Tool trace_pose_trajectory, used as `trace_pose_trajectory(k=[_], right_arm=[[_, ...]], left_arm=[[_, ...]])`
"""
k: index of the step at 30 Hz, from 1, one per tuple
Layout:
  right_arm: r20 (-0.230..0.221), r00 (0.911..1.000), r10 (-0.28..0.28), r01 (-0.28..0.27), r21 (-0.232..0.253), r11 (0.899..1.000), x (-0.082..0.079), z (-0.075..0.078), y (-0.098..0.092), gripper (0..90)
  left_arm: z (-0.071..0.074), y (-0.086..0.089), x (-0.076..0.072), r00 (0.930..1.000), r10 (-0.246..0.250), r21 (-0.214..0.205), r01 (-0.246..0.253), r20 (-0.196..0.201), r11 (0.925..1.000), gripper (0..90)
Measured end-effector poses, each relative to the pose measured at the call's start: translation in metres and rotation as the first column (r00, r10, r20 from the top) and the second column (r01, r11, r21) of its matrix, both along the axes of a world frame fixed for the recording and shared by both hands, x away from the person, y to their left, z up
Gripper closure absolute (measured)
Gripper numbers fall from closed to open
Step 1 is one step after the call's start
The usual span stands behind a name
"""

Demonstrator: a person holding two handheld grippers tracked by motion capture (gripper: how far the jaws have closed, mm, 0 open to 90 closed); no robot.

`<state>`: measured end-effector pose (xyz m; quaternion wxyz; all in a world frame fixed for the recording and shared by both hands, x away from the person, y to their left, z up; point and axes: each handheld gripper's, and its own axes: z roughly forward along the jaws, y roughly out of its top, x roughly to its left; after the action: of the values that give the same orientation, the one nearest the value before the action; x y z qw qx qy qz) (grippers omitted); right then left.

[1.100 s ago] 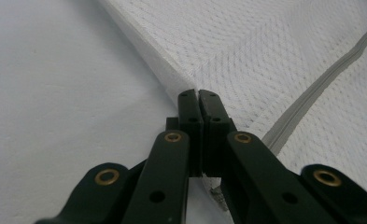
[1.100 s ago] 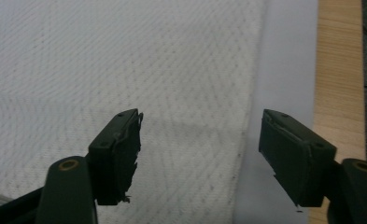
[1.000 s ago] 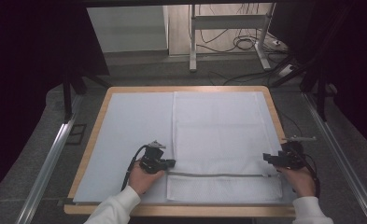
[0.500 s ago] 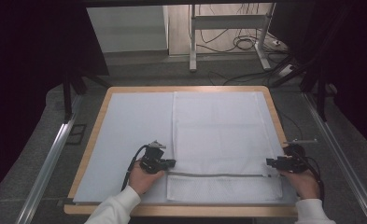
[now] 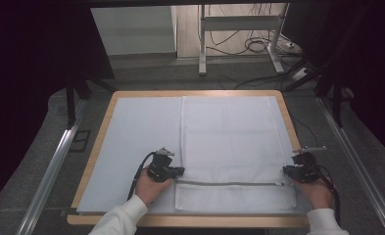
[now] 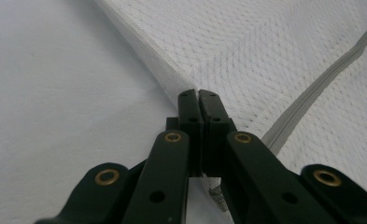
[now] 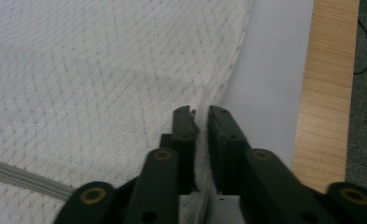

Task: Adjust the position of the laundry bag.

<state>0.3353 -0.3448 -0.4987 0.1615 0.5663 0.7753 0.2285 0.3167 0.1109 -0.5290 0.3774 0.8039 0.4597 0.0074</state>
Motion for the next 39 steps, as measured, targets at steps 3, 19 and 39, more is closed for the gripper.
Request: trace_pose_trajectory(k=[3,19,39], right_arm=[[0.003,0.9999,0.015,-0.015,0.004,1.000,0.000,0.000,0.000,86.8],[0.033,0.9991,0.028,-0.028,0.024,0.999,-0.003,0.005,0.001,88.0],[0.025,0.9984,0.050,-0.051,0.041,0.998,-0.002,0.001,0.011,88.0]], left_arm=[[0.000,0.000,0.000,1.0000,0.000,-0.001,0.000,0.001,1.0000,89.5],[0.001,0.002,0.000,1.0000,0.005,-0.005,-0.005,0.000,1.0000,89.6],[0.003,0.014,0.000,0.9998,0.020,-0.013,-0.020,0.001,0.9997,89.8]])
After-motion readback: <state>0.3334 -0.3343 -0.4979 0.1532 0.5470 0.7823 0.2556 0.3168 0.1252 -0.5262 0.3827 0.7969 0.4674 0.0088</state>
